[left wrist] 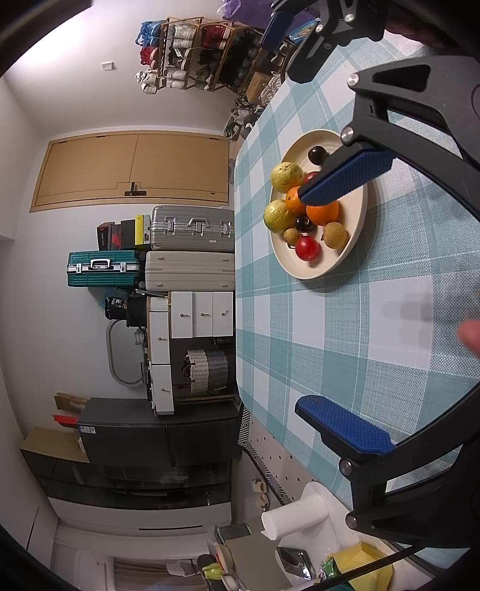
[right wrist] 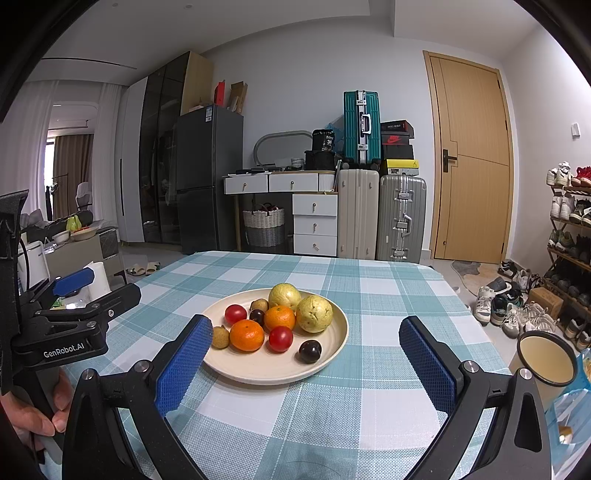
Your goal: Organize fruits
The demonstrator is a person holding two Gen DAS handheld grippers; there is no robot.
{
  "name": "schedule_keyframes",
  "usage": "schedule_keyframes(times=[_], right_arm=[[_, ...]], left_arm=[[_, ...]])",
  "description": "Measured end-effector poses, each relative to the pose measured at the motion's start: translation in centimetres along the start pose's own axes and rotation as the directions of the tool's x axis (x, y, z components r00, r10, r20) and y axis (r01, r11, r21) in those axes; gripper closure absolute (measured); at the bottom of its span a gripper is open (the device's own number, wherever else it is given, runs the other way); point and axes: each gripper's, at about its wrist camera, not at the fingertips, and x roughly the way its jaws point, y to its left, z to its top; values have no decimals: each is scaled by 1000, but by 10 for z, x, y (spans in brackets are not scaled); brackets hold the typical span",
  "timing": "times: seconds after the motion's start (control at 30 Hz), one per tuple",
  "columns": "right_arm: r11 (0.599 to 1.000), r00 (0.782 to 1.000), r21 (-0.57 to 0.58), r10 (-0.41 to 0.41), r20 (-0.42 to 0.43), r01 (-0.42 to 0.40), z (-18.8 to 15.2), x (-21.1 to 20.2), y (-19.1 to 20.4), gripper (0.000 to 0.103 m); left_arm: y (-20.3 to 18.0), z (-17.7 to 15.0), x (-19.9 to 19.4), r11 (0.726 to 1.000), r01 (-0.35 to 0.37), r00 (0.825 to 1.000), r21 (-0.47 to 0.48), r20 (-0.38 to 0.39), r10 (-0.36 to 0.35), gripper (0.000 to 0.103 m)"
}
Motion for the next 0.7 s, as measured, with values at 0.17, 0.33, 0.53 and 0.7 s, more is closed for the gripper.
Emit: schedule_keyframes(times=[0.17, 0.33, 0.53, 0.7], right_arm=[[1000, 1000, 0, 0, 0, 0, 0, 0, 0, 0], [1000, 1000, 0, 0, 0, 0, 0, 0, 0, 0], [1000, 1000, 0, 0, 0, 0, 0, 0, 0, 0], [1000, 1000, 0, 0, 0, 0, 0, 0, 0, 0]], left_arm=[[0, 0, 0, 1000, 2, 1000, 0, 0, -2, 0], [0, 0, 0, 1000, 0, 1000, 0, 0, 0, 0], [0, 0, 0, 1000, 1, 1000, 0, 0, -1, 0], [0, 0, 0, 1000, 1, 1000, 0, 0, -1, 0]])
